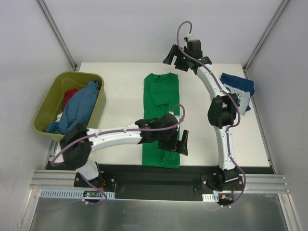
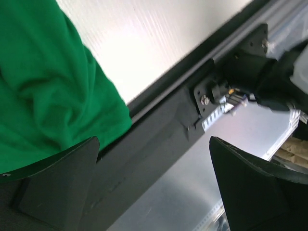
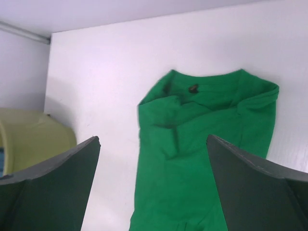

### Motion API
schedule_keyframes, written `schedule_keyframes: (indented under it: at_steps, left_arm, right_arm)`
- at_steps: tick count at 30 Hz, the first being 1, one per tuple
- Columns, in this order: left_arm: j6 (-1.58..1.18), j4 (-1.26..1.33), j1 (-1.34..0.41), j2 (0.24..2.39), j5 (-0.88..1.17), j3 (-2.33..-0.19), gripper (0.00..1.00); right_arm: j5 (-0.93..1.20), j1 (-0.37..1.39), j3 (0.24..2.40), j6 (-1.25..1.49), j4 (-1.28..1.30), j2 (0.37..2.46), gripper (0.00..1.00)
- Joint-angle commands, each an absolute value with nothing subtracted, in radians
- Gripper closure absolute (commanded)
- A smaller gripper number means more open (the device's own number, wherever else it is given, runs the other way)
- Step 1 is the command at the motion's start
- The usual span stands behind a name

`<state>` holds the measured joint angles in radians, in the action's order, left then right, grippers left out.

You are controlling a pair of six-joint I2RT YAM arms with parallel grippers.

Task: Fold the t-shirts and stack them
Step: Rotate the tshirt 90 degrees, then grab the bottom of the folded rectangular tshirt with both arms

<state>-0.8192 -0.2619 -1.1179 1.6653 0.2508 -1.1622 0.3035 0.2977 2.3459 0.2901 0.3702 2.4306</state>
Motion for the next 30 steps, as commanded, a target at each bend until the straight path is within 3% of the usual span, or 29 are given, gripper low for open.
schedule_keyframes:
  at_steps: [1, 7, 13, 17, 25, 30]
  left_arm:
    - [-0.778, -0.285, -1.124, 1.456, 0.187, -1.045, 0.01]
    - [-0.776, -0.399, -1.092, 1.275, 0.095, -0.892, 0.01]
    - [-0.841, -0.411, -0.887, 1.151, 0.152, -0.691, 0.01]
    - [-0.827, -0.413, -0.802, 1.115, 0.182, -0.644, 0.01]
    - [-0.782, -0.411, -0.749, 1.169, 0.218, -0.683, 0.01]
    - [-0.785, -0.408, -0.739, 1.227, 0.248, -0.683, 0.01]
  right_arm:
    - [0.255, 0.353, 2.266, 0.144, 0.517, 2.221, 0.03]
    - [0.123, 0.429, 1.883, 0.155, 0.59, 2.068, 0.03]
    - [0.024, 0.526, 1.773, 0.153, 0.657, 2.109, 0.03]
    - [0.032, 0.517, 1.837, 0.179, 0.678, 2.222, 0.03]
    - [0.055, 0.473, 2.19, 0.199, 0.79, 2.469, 0.03]
    - [0.11, 0.471, 2.234, 0.164, 0.77, 2.429, 0.03]
